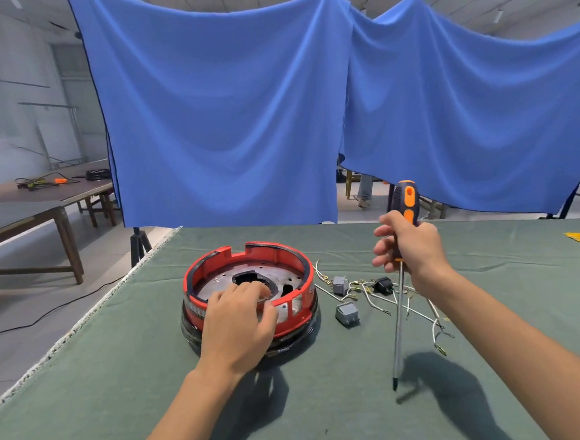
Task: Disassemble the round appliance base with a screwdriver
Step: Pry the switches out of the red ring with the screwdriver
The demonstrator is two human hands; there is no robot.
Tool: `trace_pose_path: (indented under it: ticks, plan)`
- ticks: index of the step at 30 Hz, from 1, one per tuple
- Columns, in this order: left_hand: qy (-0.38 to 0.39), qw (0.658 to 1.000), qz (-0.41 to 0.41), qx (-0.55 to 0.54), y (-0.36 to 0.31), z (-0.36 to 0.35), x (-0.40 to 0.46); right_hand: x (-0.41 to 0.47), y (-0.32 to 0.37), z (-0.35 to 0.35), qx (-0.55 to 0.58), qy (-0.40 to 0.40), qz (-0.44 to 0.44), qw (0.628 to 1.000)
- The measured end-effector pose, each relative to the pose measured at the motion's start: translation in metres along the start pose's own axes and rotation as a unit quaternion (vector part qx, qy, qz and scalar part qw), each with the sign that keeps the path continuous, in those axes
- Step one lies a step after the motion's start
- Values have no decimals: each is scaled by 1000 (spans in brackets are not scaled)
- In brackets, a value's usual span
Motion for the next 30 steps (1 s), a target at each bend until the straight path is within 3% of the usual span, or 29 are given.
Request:
trace_pose_path:
  ticks: [4, 7, 13, 17, 24, 30]
  plan:
    - [-2, 999, 39, -35, 28, 13, -2, -5, -14, 9, 18, -15, -49, 999]
    - [41, 999, 8, -28, 31, 8, -5, -5, -30, 20, 17, -79, -55, 995]
    - [51, 998, -32, -8, 26, 3, -5, -4, -66, 20, 173, -133, -74, 973]
    - [54, 995, -23, 76, 18, -4, -6, 2, -86, 16, 220, -165, -100, 956]
    - [26, 988, -19, 148, -3, -11, -5, 16, -89, 32, 263, -208, -72, 939]
    - [-6, 990, -51, 133, -13, -14, -4, 13, -100, 35, 339, -223, -92, 909]
Point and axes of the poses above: each hand's wrist, its own x-axis towards the middle knuckle, its own z-axis out of the back of the hand, y = z × x, the point moved 10 cm from there along x, towards the middle knuckle, and after that the axes turned 9 degrees about -z, right-handed, at the moved point
